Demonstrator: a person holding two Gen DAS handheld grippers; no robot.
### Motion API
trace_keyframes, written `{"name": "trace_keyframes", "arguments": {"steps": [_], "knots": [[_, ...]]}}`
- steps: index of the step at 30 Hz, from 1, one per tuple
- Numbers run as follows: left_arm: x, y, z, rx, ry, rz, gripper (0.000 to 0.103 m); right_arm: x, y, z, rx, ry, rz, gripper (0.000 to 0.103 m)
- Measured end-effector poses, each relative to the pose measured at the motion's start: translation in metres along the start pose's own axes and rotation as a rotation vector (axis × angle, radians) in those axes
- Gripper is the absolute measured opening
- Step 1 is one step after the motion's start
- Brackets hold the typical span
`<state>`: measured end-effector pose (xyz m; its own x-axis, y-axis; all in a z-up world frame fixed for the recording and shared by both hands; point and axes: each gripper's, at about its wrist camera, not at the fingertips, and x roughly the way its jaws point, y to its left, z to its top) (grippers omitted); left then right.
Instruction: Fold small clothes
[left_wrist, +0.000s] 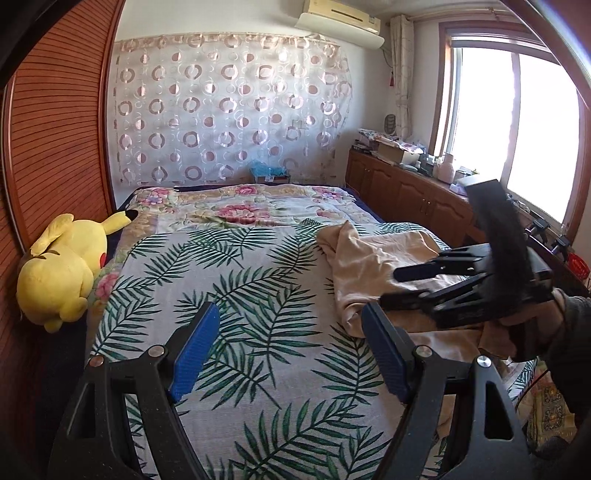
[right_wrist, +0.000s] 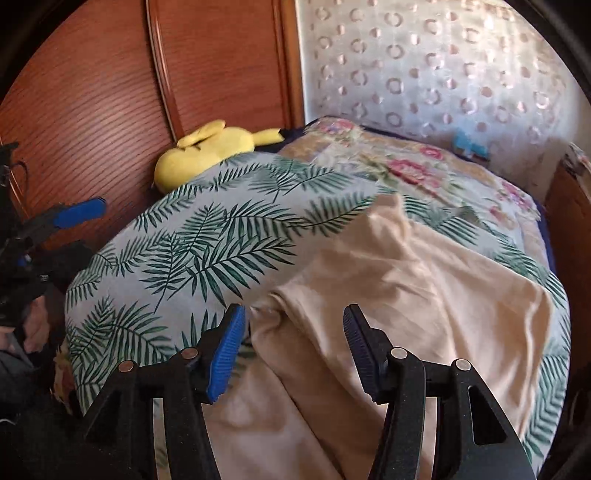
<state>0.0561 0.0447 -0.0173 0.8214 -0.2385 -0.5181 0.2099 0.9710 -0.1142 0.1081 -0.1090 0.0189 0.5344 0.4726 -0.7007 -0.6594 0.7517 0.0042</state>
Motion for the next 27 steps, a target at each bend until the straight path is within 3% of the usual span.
{"name": "trace_keyframes", "arguments": {"steps": [5, 8, 9, 10, 11, 13, 17, 22, 27], "knots": [[-0.001, 0.011, -0.004, -0.019, 0.005, 0.013, 0.08, 0.053, 0.002, 0.012, -0.019, 0.109, 0.017, 0.058], [0.001, 0.013, -0.006, -0.021, 0.012, 0.012, 0.08, 0.071, 0.007, 0.014, -0.069, 0.131, -0.048, 0.056], [0.002, 0.013, -0.006, -0.022, 0.013, 0.011, 0.08, 0.076, 0.012, 0.015, -0.081, 0.135, -0.066, 0.051], [0.003, 0.013, -0.006, -0.022, 0.015, 0.009, 0.08, 0.078, 0.011, 0.015, -0.089, 0.133, -0.088, 0.035], [0.004, 0.013, -0.006, -0.023, 0.017, 0.007, 0.08, 0.078, 0.01, 0.016, -0.089, 0.13, -0.101, 0.011], [0.005, 0.011, -0.007, -0.02, 0.021, 0.005, 0.08, 0.07, 0.009, 0.02, -0.082, 0.103, -0.085, 0.01], [0.006, 0.007, -0.007, -0.009, 0.027, -0.004, 0.08, 0.024, -0.016, 0.032, -0.029, -0.021, -0.136, 0.009], [0.011, 0.001, -0.008, -0.005, 0.036, -0.025, 0.08, -0.025, -0.07, 0.048, 0.049, -0.099, -0.278, 0.009], [0.017, -0.008, -0.012, 0.01, 0.059, -0.047, 0.08, -0.034, -0.141, 0.052, 0.165, -0.071, -0.5, 0.009]]}}
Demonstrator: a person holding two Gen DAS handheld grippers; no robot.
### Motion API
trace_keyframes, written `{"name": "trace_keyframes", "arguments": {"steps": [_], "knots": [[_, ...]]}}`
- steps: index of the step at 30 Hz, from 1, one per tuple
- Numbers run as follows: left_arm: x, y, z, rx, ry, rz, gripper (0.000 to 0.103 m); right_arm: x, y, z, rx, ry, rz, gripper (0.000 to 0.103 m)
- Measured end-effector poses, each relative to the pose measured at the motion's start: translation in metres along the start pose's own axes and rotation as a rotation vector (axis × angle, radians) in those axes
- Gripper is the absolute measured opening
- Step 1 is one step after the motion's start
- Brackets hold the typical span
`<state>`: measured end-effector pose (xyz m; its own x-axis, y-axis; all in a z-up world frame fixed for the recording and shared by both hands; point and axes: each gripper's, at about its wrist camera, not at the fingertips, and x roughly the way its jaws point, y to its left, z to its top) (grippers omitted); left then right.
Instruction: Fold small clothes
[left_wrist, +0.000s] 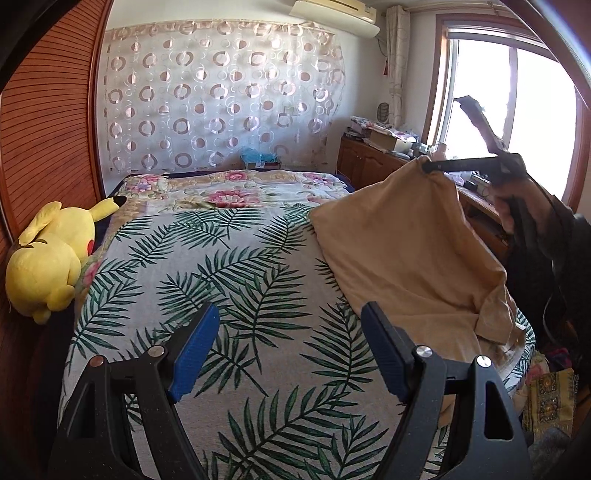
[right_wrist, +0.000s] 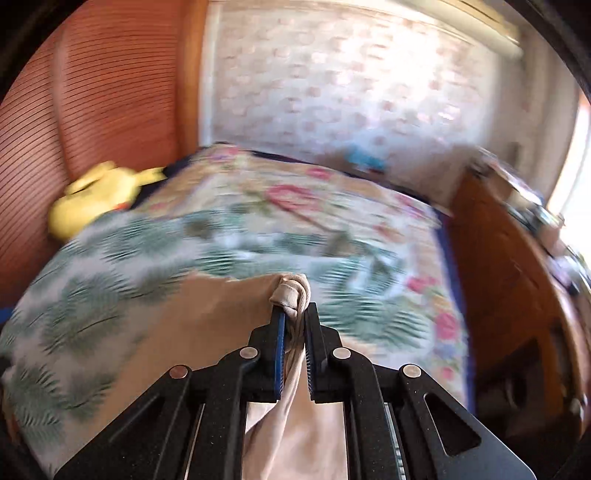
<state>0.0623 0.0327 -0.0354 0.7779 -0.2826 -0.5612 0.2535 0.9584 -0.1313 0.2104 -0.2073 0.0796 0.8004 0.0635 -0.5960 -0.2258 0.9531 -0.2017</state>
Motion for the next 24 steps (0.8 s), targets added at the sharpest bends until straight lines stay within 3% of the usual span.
{"name": "trace_keyframes", "arguments": {"steps": [2, 3, 4, 7, 10, 17, 24], "knots": [[0.004, -0.004, -0.001, 0.005, 0.01, -0.008, 0.08, 0.021, -0.016, -0.003, 0.038, 0.054, -0.076, 0.012], [0.005, -0.006, -0.002, 0.008, 0.014, -0.011, 0.08, 0.03, -0.02, -0.006, 0.051, 0.082, -0.108, 0.017], [0.007, -0.008, -0.002, 0.011, 0.02, -0.014, 0.08, 0.035, -0.02, -0.011, 0.058, 0.093, -0.142, 0.03], [0.012, -0.017, -0.004, 0.024, 0.036, -0.025, 0.08, 0.033, -0.01, -0.027, 0.054, 0.085, -0.098, 0.045], [0.018, -0.028, -0.005, 0.043, 0.051, -0.045, 0.08, 0.01, 0.006, -0.053, 0.024, 0.058, -0.044, 0.045], [0.03, -0.065, -0.009, 0.091, 0.078, -0.099, 0.08, -0.044, 0.063, -0.15, -0.04, 0.046, 0.186, 0.045], [0.037, -0.085, -0.017, 0.126, 0.113, -0.119, 0.08, -0.068, 0.073, -0.205, -0.029, 0.054, 0.27, 0.045]]}}
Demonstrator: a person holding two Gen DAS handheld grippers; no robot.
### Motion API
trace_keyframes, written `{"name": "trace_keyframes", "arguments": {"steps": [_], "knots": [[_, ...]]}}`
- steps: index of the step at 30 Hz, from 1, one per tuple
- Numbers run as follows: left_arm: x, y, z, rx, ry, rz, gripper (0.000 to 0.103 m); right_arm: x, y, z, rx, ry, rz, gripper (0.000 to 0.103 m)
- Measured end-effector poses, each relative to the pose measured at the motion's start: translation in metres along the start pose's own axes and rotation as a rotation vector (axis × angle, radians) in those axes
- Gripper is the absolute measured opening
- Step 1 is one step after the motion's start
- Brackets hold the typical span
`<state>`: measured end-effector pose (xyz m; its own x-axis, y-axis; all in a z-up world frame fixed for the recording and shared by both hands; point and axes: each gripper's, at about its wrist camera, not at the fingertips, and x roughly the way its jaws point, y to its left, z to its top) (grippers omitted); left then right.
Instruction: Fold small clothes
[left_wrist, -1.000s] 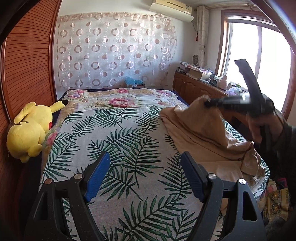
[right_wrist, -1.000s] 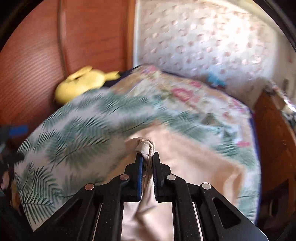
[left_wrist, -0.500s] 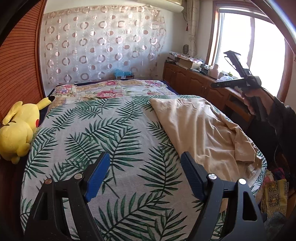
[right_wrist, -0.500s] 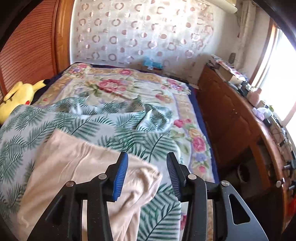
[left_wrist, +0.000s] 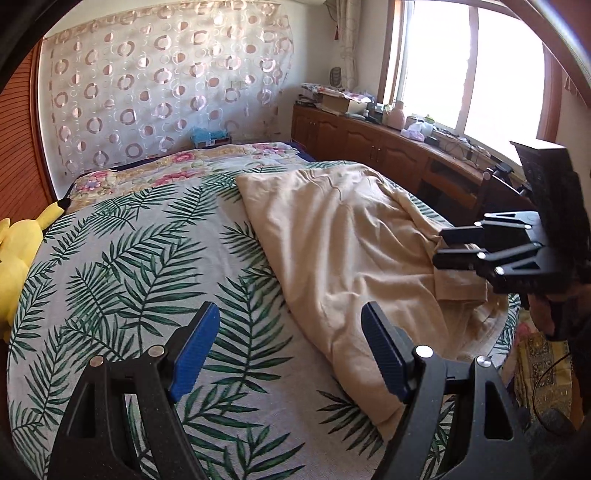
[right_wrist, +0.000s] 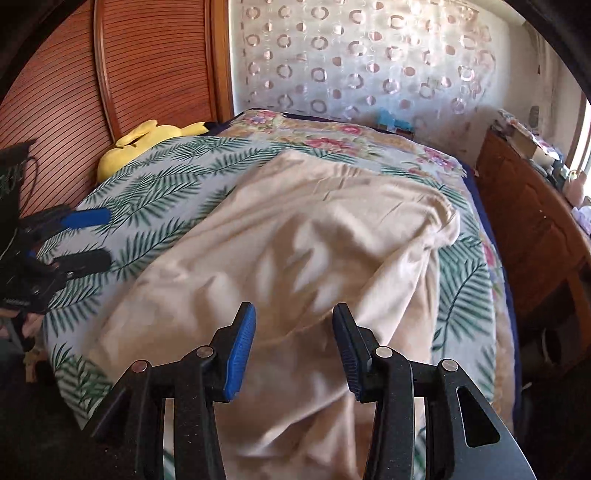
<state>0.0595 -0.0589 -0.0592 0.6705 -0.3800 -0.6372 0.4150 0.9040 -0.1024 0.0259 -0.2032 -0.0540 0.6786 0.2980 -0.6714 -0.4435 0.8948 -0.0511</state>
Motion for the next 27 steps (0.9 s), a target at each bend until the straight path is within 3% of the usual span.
{"name": "trace_keyframes", "arguments": {"steps": [4, 8, 9, 10, 11, 17, 24, 27], "knots": [[0.001, -0.004, -0.002, 0.001, 0.009, -0.011, 0.08, -0.008, -0.004, -0.004, 0.005, 0.031, 0.022, 0.045], [0.004, -0.011, -0.003, 0.017, 0.019, -0.018, 0.08, -0.005, -0.006, -0.01, -0.031, 0.058, -0.016, 0.045], [0.005, -0.012, -0.004, 0.02, 0.022, -0.019, 0.08, -0.006, -0.004, -0.011, -0.024, 0.055, -0.015, 0.039], [0.006, -0.013, -0.004, 0.021, 0.023, -0.02, 0.08, -0.009, -0.006, -0.012, -0.013, 0.048, -0.014, 0.017], [0.006, -0.013, -0.005, 0.021, 0.026, -0.021, 0.08, -0.015, -0.009, -0.01, -0.001, 0.038, -0.016, 0.009], [0.015, -0.021, -0.015, 0.018, 0.064, -0.059, 0.08, -0.071, -0.038, -0.037, 0.135, -0.061, -0.036, 0.007], [0.018, -0.033, -0.035, 0.031, 0.091, -0.073, 0.08, -0.087, -0.059, -0.069, 0.204, -0.018, -0.09, 0.008], [0.016, -0.035, -0.034, 0.038, 0.087, -0.074, 0.08, -0.091, -0.062, -0.074, 0.225, -0.02, -0.127, 0.02]]}}
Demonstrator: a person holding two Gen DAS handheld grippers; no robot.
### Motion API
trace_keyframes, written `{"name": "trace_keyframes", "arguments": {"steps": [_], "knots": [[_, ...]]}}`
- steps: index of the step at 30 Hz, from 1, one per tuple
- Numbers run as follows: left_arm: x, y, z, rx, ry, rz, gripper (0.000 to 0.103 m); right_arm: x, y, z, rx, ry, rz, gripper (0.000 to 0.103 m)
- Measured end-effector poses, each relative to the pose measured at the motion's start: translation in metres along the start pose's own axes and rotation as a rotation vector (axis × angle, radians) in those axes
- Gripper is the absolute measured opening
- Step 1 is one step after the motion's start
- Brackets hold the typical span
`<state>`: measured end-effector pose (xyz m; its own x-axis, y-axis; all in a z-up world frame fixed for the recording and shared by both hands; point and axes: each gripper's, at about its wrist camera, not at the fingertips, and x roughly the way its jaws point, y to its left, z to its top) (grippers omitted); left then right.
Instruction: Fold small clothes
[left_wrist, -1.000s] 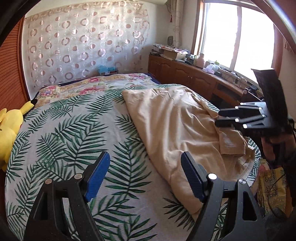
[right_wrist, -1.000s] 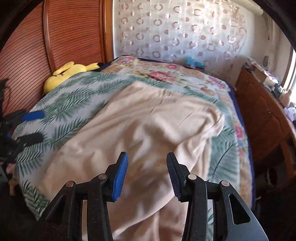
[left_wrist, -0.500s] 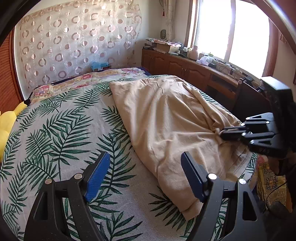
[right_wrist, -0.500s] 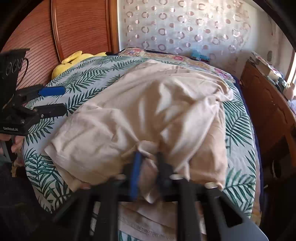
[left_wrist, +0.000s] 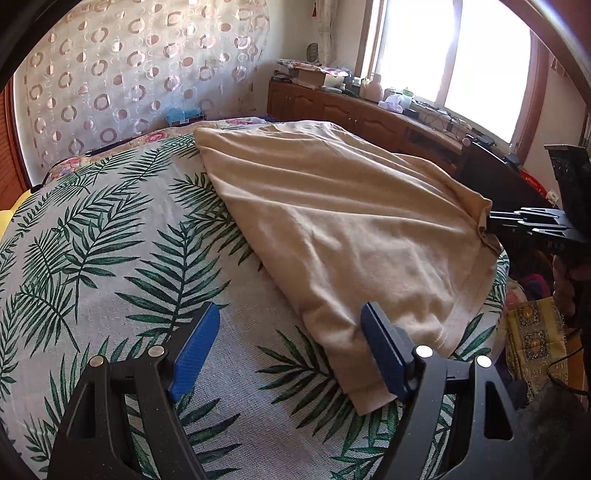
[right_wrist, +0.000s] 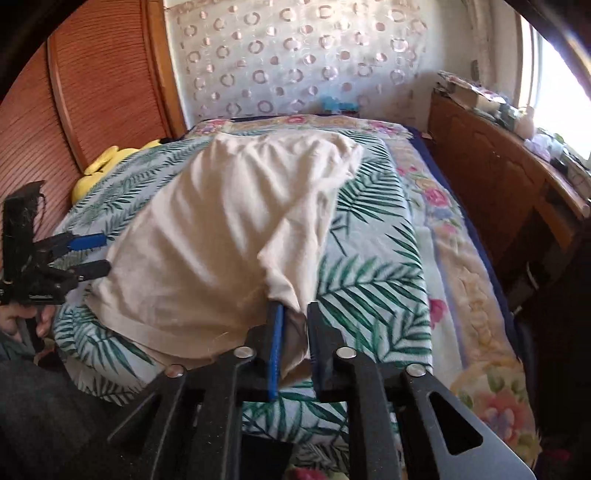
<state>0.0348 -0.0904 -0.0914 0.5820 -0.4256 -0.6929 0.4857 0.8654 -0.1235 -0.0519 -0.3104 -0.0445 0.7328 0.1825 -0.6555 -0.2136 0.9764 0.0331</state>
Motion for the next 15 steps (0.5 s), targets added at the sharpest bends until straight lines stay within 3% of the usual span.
{"name": "trace_keyframes", "arguments": {"steps": [4, 7, 9, 13, 15], "knots": [[-0.001, -0.002, 0.002, 0.011, -0.005, 0.003, 0.08, -0.019, -0.005, 0.001, 0.049, -0.07, -0.11, 0.031], [-0.002, -0.006, 0.003, 0.019, -0.006, -0.003, 0.08, -0.028, -0.006, 0.0, 0.052, -0.091, -0.127, 0.034], [-0.003, -0.009, 0.003, 0.026, -0.008, -0.021, 0.077, -0.03, 0.001, -0.002, 0.036, -0.093, -0.113, 0.039], [-0.003, -0.013, 0.001, 0.032, 0.01, -0.061, 0.057, -0.029, 0.016, 0.0, 0.003, -0.118, -0.053, 0.043], [-0.001, -0.016, -0.001, 0.038, 0.021, -0.063, 0.055, -0.027, 0.026, 0.001, -0.013, -0.135, -0.03, 0.045]]}}
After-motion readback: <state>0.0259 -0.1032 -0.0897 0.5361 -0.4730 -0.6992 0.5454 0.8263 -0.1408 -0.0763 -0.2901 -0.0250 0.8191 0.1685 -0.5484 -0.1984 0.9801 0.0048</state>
